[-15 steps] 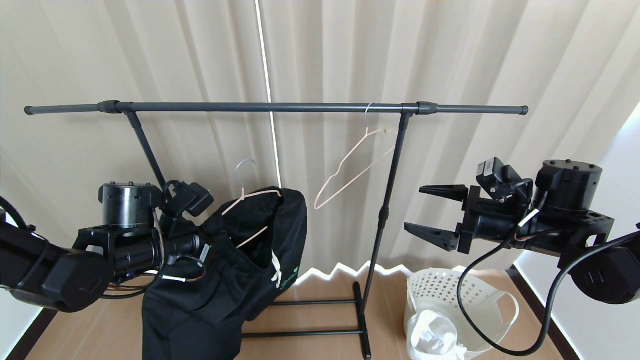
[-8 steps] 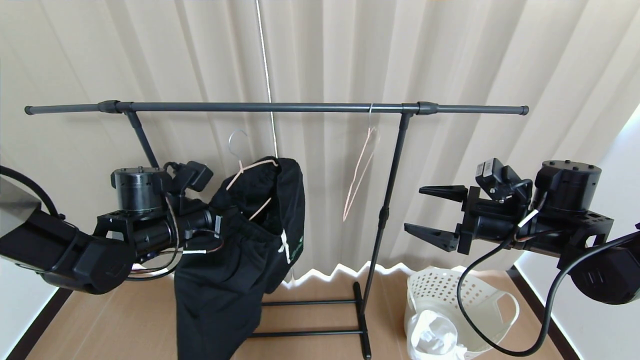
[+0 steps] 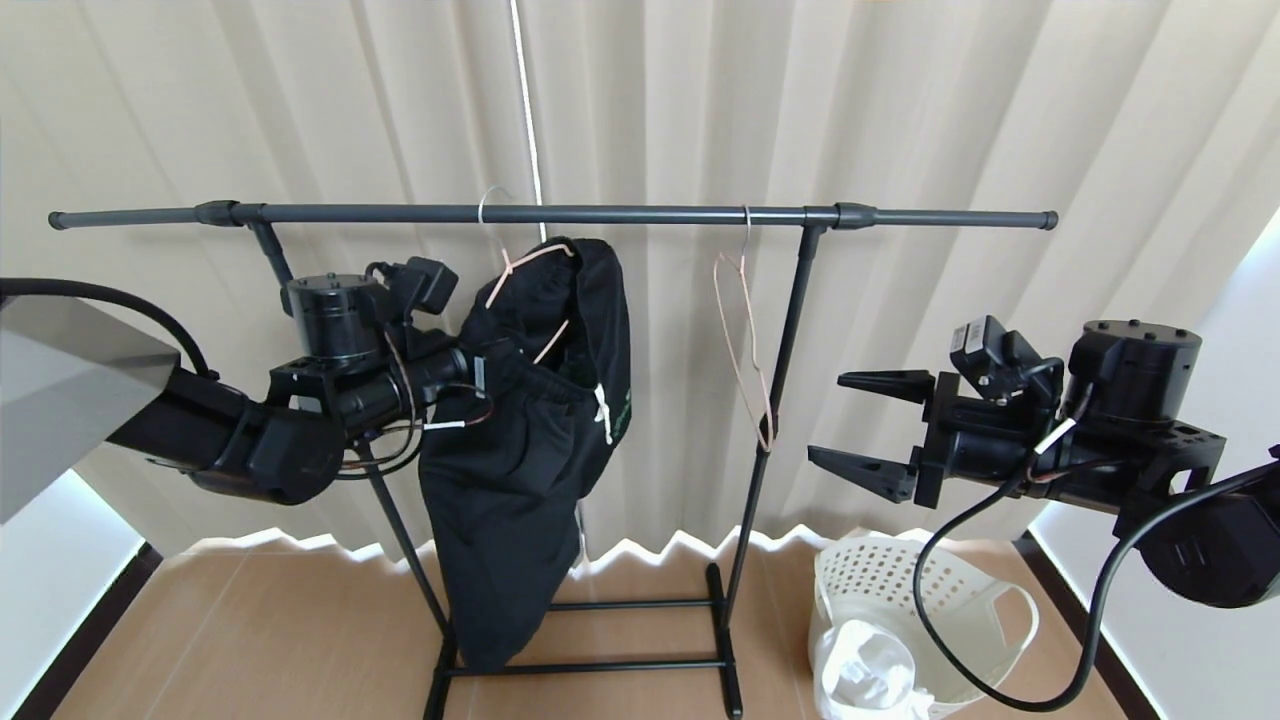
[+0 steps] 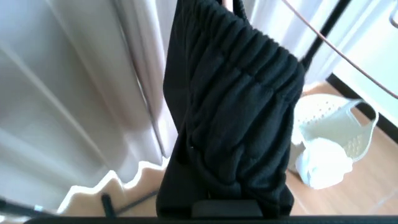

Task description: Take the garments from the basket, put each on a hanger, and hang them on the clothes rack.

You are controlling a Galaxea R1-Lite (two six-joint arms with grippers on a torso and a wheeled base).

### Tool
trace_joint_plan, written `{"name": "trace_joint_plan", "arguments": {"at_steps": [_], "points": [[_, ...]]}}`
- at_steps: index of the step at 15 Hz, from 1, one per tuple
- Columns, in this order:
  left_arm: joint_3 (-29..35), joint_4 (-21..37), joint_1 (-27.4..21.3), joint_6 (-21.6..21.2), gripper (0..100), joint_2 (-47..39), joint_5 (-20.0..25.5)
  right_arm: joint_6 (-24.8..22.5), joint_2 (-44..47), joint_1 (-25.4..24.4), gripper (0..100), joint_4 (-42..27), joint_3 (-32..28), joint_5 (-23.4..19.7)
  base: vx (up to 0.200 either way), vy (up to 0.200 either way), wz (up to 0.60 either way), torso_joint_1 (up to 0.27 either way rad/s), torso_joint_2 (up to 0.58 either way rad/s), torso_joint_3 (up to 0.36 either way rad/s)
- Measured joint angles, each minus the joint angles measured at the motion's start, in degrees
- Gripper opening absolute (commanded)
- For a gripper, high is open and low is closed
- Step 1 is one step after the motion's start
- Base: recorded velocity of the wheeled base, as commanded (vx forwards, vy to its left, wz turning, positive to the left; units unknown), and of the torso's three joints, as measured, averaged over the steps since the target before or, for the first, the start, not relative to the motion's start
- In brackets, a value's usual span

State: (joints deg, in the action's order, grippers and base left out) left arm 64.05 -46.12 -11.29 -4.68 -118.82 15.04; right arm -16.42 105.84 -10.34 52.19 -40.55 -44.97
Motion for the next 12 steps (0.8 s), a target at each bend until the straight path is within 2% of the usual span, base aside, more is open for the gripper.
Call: {"name": "trace_joint_plan", "arguments": {"at_steps": [5,10,12], "points": [[10.53,0.27,-0.69,0.23,0,-7.42,-0.84,0.0,0.13,0.09,100,-0.02,-0.13,0.0,0.0,0.0,0.0,0.0,0.0,0.0],[18.64,0.49,-0.87,3.1,0,-13.86,-1.69,-0.07,0.67,0.09,100,0.0,-0.24,0.0,0.0,0.0,0.0,0.0,0.0,0.0],[22.16,2.6,-0.84,3.24,0,-15.88,-1.72,-0.07,0.89,0.15,100,0.0,-0.35,-0.02,0.0,0.0,0.0,0.0,0.0,0.0]]}}
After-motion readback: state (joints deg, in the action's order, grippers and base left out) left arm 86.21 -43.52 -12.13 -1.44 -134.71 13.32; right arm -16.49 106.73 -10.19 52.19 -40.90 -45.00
